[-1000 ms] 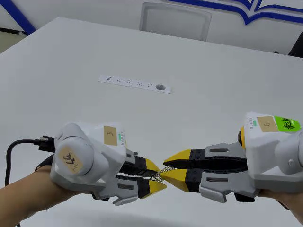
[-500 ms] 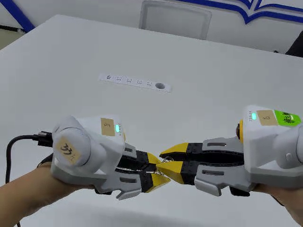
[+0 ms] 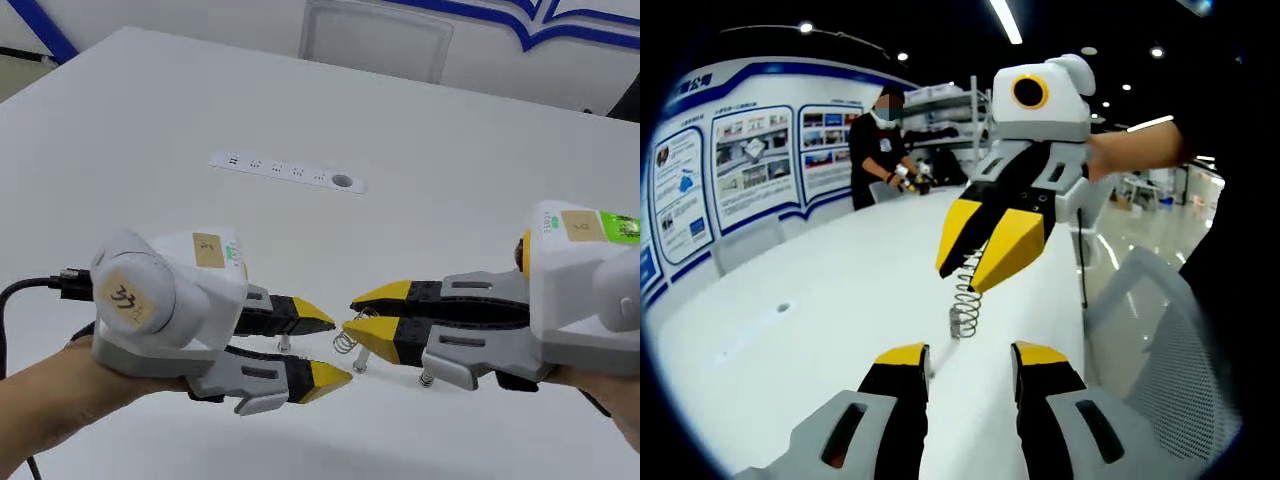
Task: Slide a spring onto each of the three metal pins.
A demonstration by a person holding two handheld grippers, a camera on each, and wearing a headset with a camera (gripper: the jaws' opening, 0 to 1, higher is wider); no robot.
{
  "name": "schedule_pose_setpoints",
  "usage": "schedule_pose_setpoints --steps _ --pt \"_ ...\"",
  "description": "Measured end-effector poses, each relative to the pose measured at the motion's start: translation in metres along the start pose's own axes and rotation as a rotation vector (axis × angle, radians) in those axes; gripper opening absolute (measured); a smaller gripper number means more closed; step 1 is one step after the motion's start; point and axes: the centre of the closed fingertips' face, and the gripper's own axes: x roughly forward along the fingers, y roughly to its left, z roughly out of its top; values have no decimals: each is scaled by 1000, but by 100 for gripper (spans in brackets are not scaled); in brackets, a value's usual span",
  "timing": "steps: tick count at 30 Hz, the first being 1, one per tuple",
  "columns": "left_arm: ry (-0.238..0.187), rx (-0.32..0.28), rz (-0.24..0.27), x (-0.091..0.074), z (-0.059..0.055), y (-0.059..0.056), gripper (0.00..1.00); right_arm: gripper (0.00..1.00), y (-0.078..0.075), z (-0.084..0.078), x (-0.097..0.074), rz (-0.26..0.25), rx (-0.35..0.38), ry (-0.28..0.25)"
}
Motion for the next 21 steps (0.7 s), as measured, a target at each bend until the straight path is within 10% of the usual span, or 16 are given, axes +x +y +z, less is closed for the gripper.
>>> schedule_pose_setpoints --steps 11,21 --pt "-1 -42 35 -10 -9 5 51 11 -55 -17 -8 -109 37 58" --pt "54 -60 148 -29 -33 29 79 11 -72 -52 13 -138 87 130"
